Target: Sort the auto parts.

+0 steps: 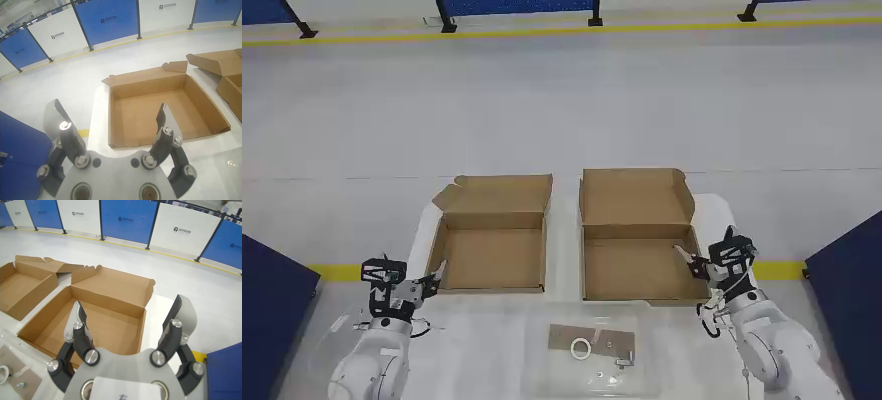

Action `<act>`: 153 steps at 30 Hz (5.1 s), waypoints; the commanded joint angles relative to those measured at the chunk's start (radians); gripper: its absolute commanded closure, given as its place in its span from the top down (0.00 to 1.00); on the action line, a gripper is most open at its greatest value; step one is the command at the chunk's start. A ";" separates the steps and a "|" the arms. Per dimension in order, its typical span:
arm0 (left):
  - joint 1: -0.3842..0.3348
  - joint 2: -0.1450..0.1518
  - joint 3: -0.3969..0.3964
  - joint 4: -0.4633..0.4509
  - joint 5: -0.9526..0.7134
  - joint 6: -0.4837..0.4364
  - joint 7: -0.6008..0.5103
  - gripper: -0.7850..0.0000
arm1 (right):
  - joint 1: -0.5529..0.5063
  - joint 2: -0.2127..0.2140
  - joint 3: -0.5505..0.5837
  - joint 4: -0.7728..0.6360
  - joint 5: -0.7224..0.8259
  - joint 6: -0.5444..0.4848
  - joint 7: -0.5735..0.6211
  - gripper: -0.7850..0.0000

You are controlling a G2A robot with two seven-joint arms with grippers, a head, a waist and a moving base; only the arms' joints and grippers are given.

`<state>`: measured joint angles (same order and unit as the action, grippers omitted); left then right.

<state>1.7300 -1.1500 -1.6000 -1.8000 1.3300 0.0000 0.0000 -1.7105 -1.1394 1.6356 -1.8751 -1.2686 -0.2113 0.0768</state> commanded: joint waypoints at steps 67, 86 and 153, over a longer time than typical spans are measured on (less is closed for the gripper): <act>0.000 0.000 0.000 0.000 0.000 0.000 0.000 1.00 | 0.366 0.190 -0.466 -0.222 0.235 -0.537 0.996 1.00; 0.000 0.000 0.000 0.000 0.000 0.000 0.000 1.00 | 0.489 0.257 -0.700 -0.202 0.239 -0.433 1.099 1.00; 0.000 0.000 0.000 0.000 0.000 0.000 0.000 1.00 | 0.940 0.248 -1.392 -0.028 0.406 -0.152 1.317 1.00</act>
<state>1.7300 -1.1500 -1.6000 -1.8000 1.3300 0.0000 0.0000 -0.7650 -0.8884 0.2457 -1.9104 -0.8578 -0.3695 1.3911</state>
